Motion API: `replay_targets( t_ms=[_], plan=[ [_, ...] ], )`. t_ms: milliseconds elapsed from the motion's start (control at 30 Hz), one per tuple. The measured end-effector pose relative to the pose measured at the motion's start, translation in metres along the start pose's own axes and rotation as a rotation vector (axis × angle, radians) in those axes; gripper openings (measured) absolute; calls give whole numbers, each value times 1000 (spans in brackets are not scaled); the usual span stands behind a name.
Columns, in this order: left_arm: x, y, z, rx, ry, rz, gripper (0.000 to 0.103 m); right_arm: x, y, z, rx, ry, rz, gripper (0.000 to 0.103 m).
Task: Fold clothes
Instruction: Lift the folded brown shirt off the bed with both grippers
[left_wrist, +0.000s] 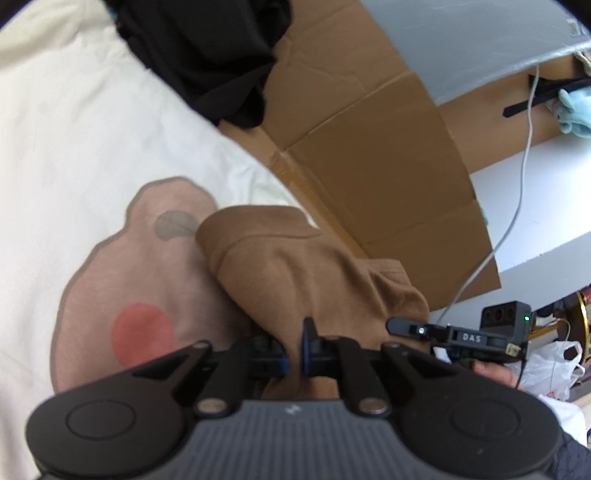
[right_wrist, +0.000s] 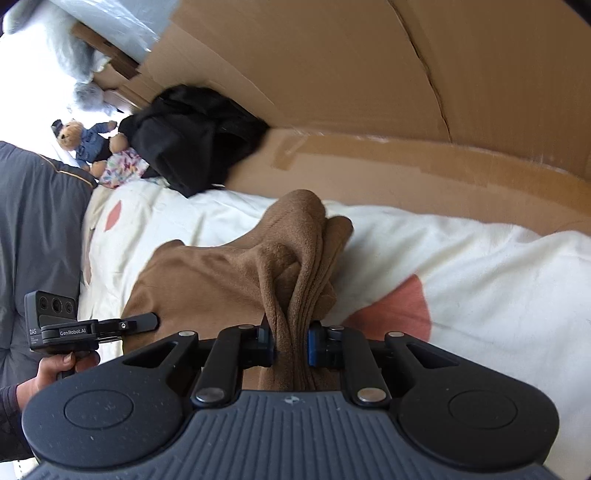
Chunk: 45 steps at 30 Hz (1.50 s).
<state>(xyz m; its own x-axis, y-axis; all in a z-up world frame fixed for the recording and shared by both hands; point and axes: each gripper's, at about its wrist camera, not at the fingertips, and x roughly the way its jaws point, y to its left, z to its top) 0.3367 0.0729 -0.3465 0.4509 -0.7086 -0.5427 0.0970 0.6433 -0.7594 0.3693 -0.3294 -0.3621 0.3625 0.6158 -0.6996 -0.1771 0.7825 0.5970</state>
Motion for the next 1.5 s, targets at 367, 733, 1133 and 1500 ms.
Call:
replay_targets(
  t_ms=[367, 733, 1133, 1500],
  plan=[
    [-51, -69, -14, 147, 15, -1, 7, -83, 65, -21, -84, -73, 29, 16],
    [-127, -149, -29, 256, -4, -50, 6, -184, 132, -55, -165, -137, 27, 16],
    [-224, -258, -27, 361, -143, -161, 6, -314, 227, -83, -248, -320, 26, 16],
    [-267, -342, -37, 461, -239, -306, 6, -415, 289, -110, -318, -455, -47, 16]
  ],
)
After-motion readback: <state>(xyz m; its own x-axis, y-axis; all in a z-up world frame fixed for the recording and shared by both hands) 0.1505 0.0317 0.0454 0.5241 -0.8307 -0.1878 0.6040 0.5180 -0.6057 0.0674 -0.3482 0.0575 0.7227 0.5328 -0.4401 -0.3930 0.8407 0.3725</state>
